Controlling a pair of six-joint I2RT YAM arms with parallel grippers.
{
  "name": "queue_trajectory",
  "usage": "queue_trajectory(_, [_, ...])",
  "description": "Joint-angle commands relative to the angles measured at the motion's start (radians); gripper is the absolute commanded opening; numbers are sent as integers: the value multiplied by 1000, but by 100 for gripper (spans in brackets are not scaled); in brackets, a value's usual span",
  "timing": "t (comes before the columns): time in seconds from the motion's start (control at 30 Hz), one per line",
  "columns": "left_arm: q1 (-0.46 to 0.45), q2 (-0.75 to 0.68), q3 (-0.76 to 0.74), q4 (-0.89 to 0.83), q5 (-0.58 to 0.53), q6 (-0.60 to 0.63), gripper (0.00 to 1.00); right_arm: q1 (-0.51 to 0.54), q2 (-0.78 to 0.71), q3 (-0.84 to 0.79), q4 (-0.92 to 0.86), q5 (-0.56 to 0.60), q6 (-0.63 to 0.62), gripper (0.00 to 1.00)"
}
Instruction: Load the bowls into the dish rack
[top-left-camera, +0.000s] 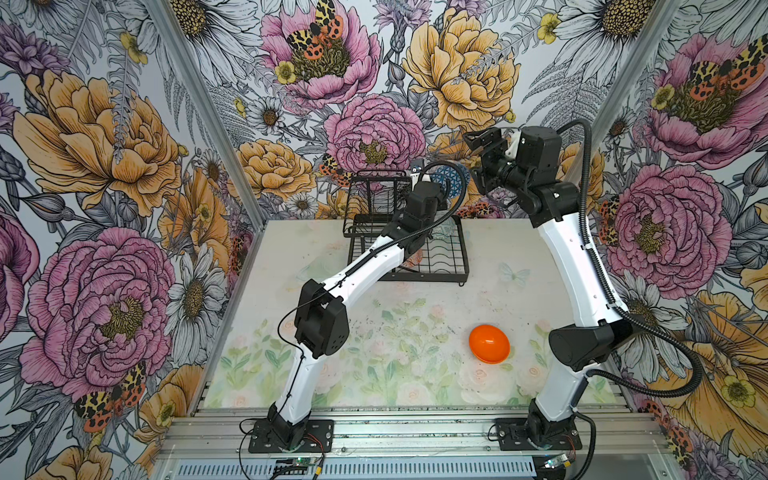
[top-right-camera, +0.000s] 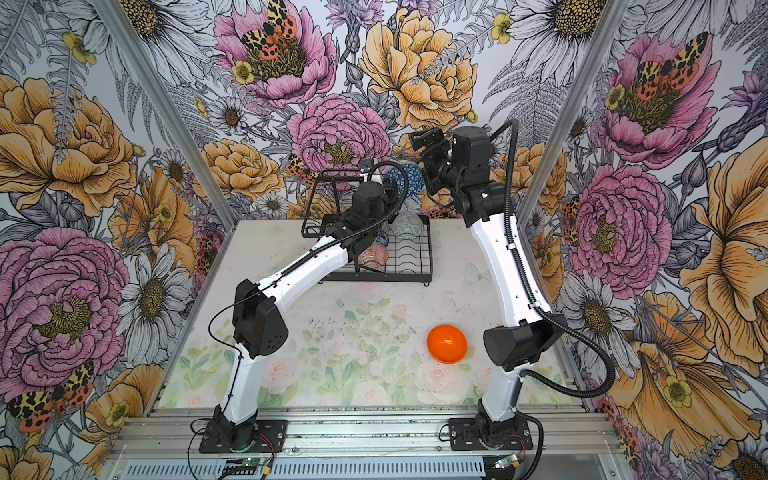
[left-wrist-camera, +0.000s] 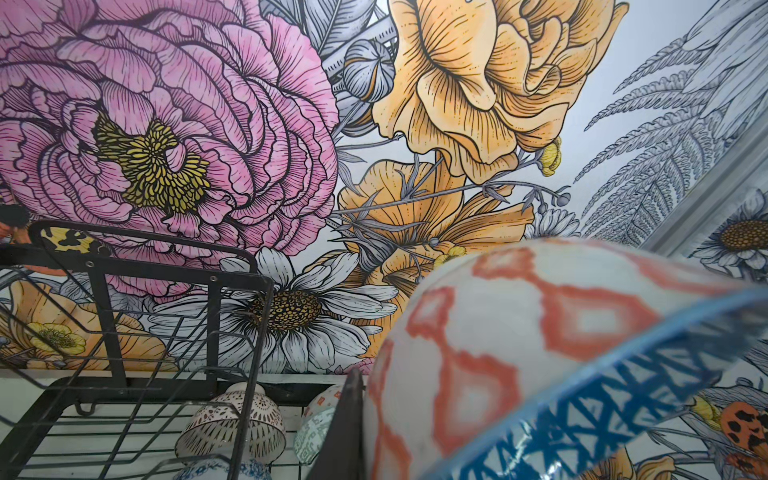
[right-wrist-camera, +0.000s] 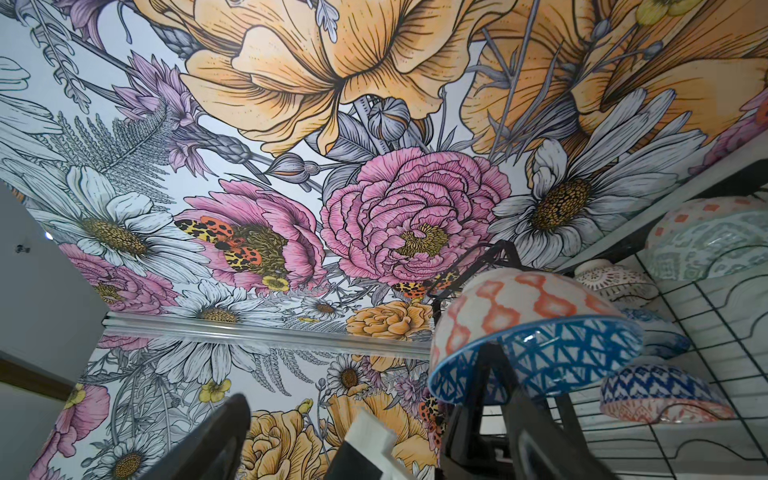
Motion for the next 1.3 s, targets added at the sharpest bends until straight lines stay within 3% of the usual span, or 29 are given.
queue_trajectory(0.0, [-10,-5,1,171,-46,29,0,3,16,33,34,-33,77,92])
queue_trajectory(0.3, [-25,-1,-3,230,-75,54,0,12,40,26,45,-62,133,83])
queue_trajectory(0.5, [-49,-18,-41,280,-103,75,0,13,63,30,63,-65,172,69])
queue_trajectory(0.7, [-66,-33,-73,308,-132,97,0,17,64,33,80,-35,194,62])
queue_trajectory(0.93, [-78,-51,-100,346,-160,140,0,20,62,0,82,-35,217,44])
queue_trajectory(1.27, [-86,-65,-123,388,-192,176,0,19,47,-36,92,-35,213,26])
